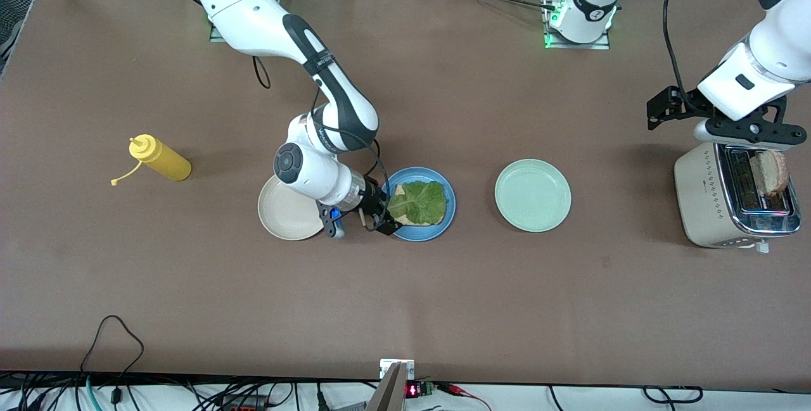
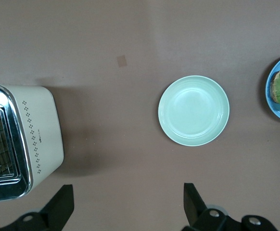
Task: Make sandwich in blue plate with both arms
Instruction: 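Release the lettuce and move the right gripper back toward the yellow bottle, then grasp the yellow squeeze bottle with the right gripper and lift it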
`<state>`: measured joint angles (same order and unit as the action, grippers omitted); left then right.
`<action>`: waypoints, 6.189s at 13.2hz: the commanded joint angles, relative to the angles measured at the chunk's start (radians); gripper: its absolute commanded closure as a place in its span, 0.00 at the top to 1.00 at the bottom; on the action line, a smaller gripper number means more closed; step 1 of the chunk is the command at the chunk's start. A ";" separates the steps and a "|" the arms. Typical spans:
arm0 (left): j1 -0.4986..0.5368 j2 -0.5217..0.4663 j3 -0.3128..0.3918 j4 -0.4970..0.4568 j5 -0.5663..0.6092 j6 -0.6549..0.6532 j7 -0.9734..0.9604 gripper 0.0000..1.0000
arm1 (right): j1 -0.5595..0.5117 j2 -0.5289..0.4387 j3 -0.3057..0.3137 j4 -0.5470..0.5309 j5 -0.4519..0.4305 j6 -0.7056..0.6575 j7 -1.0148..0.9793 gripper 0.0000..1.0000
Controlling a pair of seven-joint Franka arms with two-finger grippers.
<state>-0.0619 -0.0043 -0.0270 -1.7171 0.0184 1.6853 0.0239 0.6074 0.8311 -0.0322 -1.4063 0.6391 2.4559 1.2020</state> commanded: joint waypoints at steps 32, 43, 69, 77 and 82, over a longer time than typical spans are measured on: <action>-0.023 -0.016 0.002 -0.016 0.000 -0.027 -0.007 1.00 | -0.879 -0.736 -0.021 -0.430 -0.633 -0.819 -1.778 1.00; -0.021 -0.008 0.009 -0.012 0.000 -0.036 -0.007 1.00 | -1.054 -0.695 -0.020 -0.616 -0.574 -0.325 -2.470 1.00; -0.021 -0.002 0.013 -0.006 0.000 -0.038 -0.007 1.00 | -1.474 -0.075 0.158 -0.362 0.165 -0.847 -3.742 1.00; -0.021 0.000 0.012 -0.002 0.000 -0.038 -0.007 1.00 | -1.463 -0.029 0.250 -0.372 0.172 -0.842 -3.770 1.00; -0.021 0.000 0.013 -0.002 0.000 -0.038 -0.007 1.00 | -1.414 -0.017 0.259 -0.382 0.174 -0.825 -3.770 1.00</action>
<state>-0.0815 -0.0039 -0.0166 -1.7272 0.0184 1.6577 0.0219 -0.8211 0.8088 0.2219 -1.7898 0.7965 1.6264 -2.5545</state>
